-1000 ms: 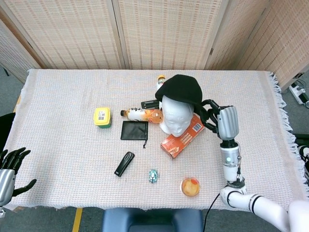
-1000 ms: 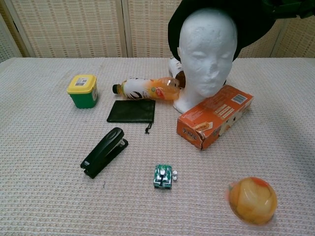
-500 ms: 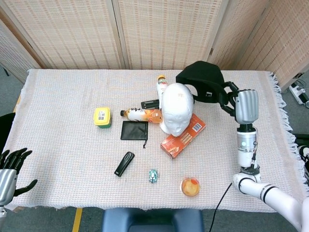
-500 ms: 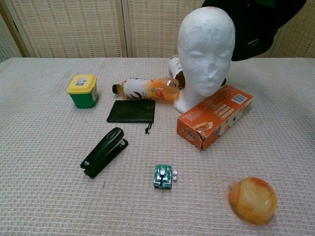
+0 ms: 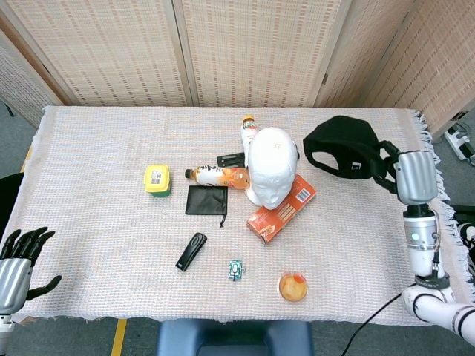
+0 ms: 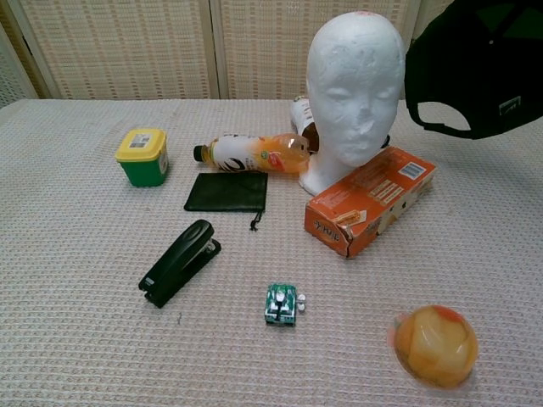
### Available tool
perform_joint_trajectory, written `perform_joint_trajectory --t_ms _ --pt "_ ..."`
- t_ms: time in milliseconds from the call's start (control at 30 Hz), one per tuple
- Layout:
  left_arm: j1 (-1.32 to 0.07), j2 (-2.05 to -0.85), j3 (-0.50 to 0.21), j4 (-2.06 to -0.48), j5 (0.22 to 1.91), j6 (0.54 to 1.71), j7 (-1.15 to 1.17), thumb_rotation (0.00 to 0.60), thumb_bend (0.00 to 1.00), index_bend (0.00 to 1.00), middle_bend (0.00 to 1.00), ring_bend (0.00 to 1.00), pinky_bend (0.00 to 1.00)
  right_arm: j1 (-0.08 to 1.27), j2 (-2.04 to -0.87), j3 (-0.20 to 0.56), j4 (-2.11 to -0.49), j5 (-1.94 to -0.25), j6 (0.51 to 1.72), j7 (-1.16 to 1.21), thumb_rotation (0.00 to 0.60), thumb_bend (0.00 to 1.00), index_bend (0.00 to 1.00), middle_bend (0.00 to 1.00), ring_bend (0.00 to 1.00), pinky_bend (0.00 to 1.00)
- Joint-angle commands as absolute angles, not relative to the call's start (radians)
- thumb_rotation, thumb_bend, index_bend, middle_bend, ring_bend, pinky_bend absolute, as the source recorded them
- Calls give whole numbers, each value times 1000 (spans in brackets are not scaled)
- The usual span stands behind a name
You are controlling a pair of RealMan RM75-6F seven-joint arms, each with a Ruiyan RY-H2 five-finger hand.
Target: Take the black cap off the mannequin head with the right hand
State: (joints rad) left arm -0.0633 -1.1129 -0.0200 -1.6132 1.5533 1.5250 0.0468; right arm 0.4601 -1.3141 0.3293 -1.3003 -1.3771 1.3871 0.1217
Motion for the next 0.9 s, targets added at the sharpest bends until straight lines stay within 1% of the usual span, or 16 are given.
perform_joint_trajectory --t_ms 33,200,300,400,467,567,600,667,700,733,767,800,833,900 --pt "-64 -1112 -19 -1615 1553 1524 49 600 211 186 161 155 93 417 -1236 267 -1382 -1392 1343 99 600 920 783 1000 1000 1000" --pt "-63 -1110 -19 -1619 1550 1522 54 600 210 187 162 155 93 396 -1184 221 -1444 -1396 1302 67 600 919 778 1000 1000 1000" --pt "-64 -1111 -17 -1622 1551 1519 58 600 211 187 161 155 93 400 -1190 204 -1435 -1384 1265 54 600 920 775 1000 1000 1000" --pt "-66 -1113 -14 -1625 1553 1515 63 600 210 187 161 155 93 416 -1222 189 -1397 -1375 1222 45 600 916 766 1000 1000 1000" --pt "-66 -1113 -14 -1627 1553 1515 65 600 210 187 161 155 93 428 -1251 184 -1363 -1369 1198 42 600 896 754 1000 1000 1000" --pt "-66 -1111 -15 -1632 1551 1514 70 600 210 187 161 155 93 449 -1297 182 -1308 -1350 1156 36 600 791 684 982 986 1000" --pt "-66 -1109 -15 -1634 1551 1515 71 600 211 186 161 156 93 458 -1311 182 -1290 -1337 1135 25 600 703 621 951 956 1000" --pt "-65 -1107 -15 -1636 1550 1516 73 600 211 187 161 155 93 471 -1323 176 -1274 -1317 1094 -1 600 478 457 863 863 1000" --pt "-64 -1106 -14 -1638 1550 1516 74 600 211 187 161 155 93 479 -1323 172 -1274 -1299 1062 -25 598 298 322 773 773 985" --pt "-64 -1106 -14 -1639 1550 1517 75 600 211 187 161 155 93 485 -1321 170 -1281 -1284 1040 -43 584 136 187 660 662 928" --pt "-63 -1106 -13 -1639 1549 1518 75 600 210 187 161 155 93 489 -1318 169 -1290 -1272 1023 -57 565 50 100 561 564 855" --pt "-62 -1106 -12 -1640 1549 1518 76 600 211 187 161 155 93 492 -1312 169 -1306 -1257 1005 -70 532 4 32 451 451 736" --pt "-61 -1106 -12 -1640 1549 1519 76 600 211 187 161 155 93 493 -1307 169 -1317 -1249 999 -76 497 0 1 354 344 613" --pt "-60 -1105 -11 -1641 1549 1520 76 600 210 187 161 155 93 489 -1295 171 -1340 -1244 1008 -81 467 0 0 268 239 485"
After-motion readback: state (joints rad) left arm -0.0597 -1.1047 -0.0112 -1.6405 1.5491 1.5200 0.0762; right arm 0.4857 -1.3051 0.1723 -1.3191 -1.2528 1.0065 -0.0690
